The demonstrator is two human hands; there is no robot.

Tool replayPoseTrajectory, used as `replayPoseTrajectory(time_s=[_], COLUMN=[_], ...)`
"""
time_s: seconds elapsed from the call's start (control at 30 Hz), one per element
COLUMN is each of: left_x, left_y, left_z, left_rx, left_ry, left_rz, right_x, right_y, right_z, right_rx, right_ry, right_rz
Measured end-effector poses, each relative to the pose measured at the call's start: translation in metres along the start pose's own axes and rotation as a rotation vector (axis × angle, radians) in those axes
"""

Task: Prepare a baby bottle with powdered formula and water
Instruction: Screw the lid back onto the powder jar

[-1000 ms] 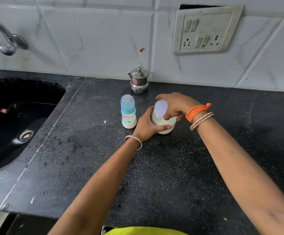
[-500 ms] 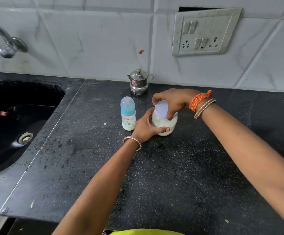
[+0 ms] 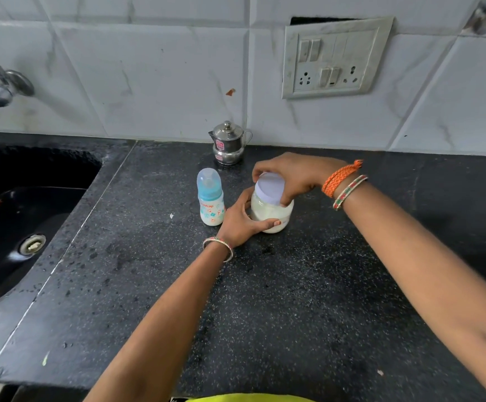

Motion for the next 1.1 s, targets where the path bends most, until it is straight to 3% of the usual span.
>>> replayPoseTrajectory(time_s=[0.17, 0.33, 0.5, 0.63, 0.87, 1.1], left_x=[-0.001, -0.003, -0.002, 0.007, 0.015, 0.014], left_y=[0.000, -0.003, -0.005, -0.012, -0.019, -0.013], left_z=[0.000, 0.000, 0.000, -0.002, -0.006, -0.011], left_rx=[-0.017, 0.016, 0.044, 0.061, 0.027, -0.063], left_ry=[0.007, -0.005, -0.009, 0.083, 0.031, 0.028], left_rz=[0.006, -0.007, 0.024, 0.060, 0.036, 0.051], right_x=[0.002, -0.008, -0.005, 0.004, 0.008, 0.008], right_y=[0.006, 0.005, 0.001, -0.002, -0.002, 0.010], right_z=[0.006, 0.006, 0.000, -0.009, -0.002, 0.000], right_rx=[-0.034, 0.004, -0.115, 0.015, 0.109, -0.187], right_ry=[-0.042, -0.183, -0.036, 0.055, -0.059, -0.269], right_rz=[-0.087, -0.267, -0.373, -0.155, -0.137, -0.311])
Point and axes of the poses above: each hand's wrist, its own x-axis towards the middle knuckle, its own z-axis out of the back of the hand, y = z × x, the point moved 7 cm from there along x, towards the middle knuckle, and after that the axes turned 12 degrees about y, right-handed, at the moved point
